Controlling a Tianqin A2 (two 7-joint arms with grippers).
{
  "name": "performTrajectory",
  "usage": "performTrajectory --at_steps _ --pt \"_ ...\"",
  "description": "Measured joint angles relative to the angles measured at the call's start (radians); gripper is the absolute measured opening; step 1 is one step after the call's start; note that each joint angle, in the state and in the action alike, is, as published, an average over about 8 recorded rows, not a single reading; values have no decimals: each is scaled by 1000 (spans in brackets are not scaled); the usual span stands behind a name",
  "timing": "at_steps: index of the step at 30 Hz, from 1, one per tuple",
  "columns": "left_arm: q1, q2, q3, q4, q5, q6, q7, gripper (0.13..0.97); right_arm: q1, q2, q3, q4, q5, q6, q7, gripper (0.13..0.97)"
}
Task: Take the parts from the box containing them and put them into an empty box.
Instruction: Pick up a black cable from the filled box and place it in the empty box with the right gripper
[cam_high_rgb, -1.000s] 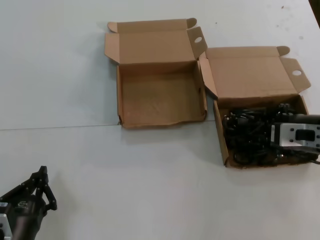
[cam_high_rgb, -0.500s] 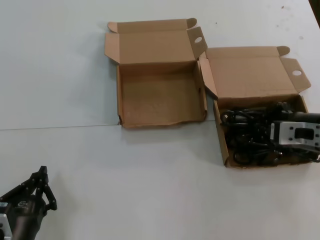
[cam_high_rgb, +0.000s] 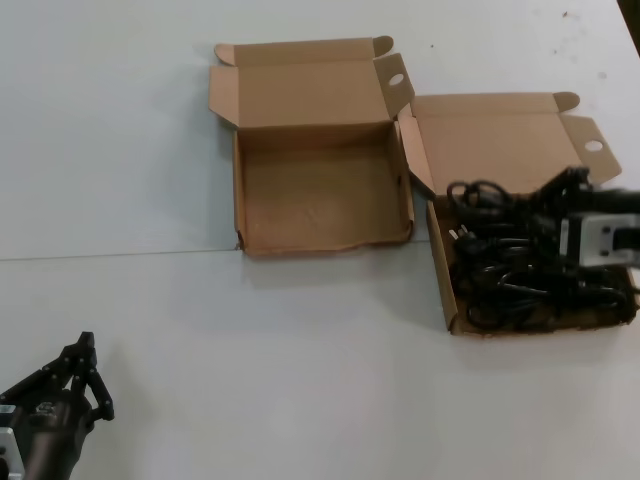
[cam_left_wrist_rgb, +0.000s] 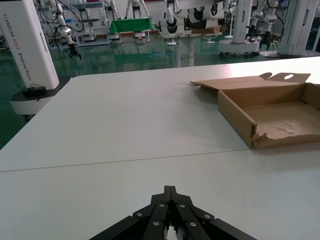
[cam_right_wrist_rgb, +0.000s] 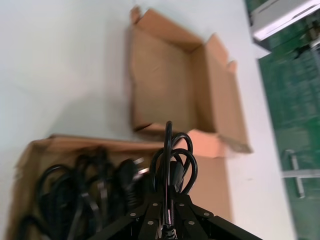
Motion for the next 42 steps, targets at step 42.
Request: performTrajectory --at_steps 42 --pt "0 0 0 0 0 0 0 156 373 -201 -289 -601 413 324 0 160"
